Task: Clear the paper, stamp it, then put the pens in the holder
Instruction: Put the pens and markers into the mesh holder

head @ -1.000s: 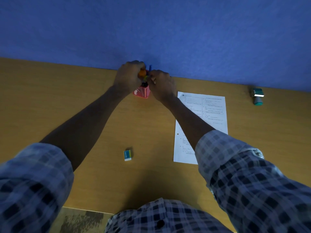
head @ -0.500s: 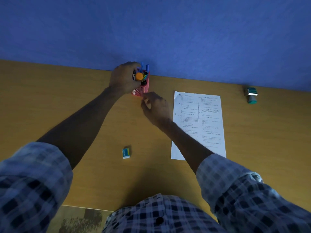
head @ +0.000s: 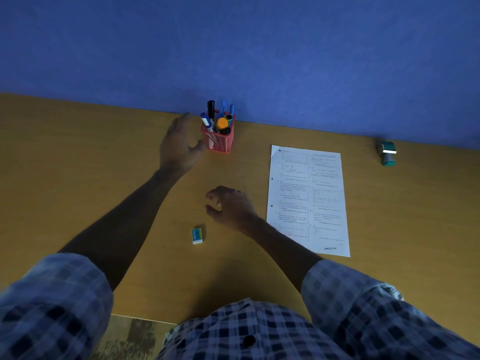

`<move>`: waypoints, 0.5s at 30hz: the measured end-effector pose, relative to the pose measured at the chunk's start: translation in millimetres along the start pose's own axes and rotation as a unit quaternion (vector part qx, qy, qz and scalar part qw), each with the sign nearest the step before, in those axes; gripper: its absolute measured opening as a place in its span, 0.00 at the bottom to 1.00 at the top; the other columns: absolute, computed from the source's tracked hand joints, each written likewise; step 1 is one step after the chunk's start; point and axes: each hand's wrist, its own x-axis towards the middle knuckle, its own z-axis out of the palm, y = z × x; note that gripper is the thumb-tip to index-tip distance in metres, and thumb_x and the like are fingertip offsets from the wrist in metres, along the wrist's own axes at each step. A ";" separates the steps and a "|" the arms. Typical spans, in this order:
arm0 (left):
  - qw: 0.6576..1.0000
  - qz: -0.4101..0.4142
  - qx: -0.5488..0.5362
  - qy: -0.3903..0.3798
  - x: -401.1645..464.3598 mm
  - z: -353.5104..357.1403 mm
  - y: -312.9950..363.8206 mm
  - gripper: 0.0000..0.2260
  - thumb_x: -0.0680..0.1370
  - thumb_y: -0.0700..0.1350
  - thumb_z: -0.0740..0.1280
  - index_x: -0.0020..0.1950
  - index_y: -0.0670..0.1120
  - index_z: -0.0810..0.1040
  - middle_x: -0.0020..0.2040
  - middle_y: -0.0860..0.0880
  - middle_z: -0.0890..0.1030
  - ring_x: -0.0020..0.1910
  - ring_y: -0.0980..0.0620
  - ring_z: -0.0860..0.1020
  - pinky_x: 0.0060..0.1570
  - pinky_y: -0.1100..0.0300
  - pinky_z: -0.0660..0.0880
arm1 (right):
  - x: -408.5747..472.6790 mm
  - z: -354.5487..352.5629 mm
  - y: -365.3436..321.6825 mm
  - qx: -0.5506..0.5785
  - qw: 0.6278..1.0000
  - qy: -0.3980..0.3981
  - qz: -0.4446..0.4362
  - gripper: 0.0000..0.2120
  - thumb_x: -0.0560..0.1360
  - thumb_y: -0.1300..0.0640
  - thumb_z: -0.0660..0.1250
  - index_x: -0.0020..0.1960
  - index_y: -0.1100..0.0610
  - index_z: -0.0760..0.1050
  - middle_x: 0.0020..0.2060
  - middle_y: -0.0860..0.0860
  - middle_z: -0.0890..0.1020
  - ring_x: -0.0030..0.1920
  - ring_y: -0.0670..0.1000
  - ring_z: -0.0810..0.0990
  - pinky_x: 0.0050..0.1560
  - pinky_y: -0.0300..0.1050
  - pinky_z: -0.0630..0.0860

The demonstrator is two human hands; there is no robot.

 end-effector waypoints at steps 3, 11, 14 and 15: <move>1.000 -0.022 0.002 -0.001 -17.6 5.6 -12.4 0.29 0.75 0.46 0.70 0.74 0.42 0.66 0.68 0.43 0.74 0.64 0.43 0.75 0.57 0.47 0.76 | -7.2 3.9 -3.6 -0.009 0.998 -0.055 -0.012 0.20 0.74 0.45 0.70 0.62 0.52 0.77 0.56 0.48 0.81 0.55 0.49 0.80 0.55 0.48 0.76; 0.997 -0.060 0.023 -0.048 -53.9 13.5 -38.7 0.25 0.75 0.45 0.69 0.71 0.43 0.70 0.64 0.42 0.77 0.62 0.42 0.76 0.55 0.46 0.76 | -19.1 21.3 -7.4 -0.079 0.982 -0.149 -0.080 0.28 0.67 0.41 0.75 0.63 0.50 0.75 0.56 0.47 0.77 0.60 0.47 0.75 0.58 0.47 0.73; 0.995 -0.068 0.037 -0.064 -63.1 15.4 -45.0 0.25 0.75 0.44 0.69 0.72 0.42 0.70 0.66 0.42 0.76 0.63 0.41 0.75 0.57 0.46 0.75 | -18.9 24.9 -7.5 -0.081 0.982 -0.141 -0.091 0.23 0.69 0.45 0.74 0.62 0.51 0.77 0.55 0.48 0.77 0.59 0.48 0.75 0.56 0.49 0.75; 0.994 -0.070 0.042 -0.069 -65.5 16.2 -47.2 0.25 0.75 0.44 0.69 0.71 0.41 0.70 0.66 0.41 0.76 0.63 0.40 0.75 0.57 0.46 0.75 | -18.2 25.4 -7.1 -0.065 0.985 -0.136 -0.089 0.22 0.70 0.46 0.74 0.61 0.52 0.77 0.54 0.49 0.78 0.58 0.48 0.76 0.55 0.49 0.76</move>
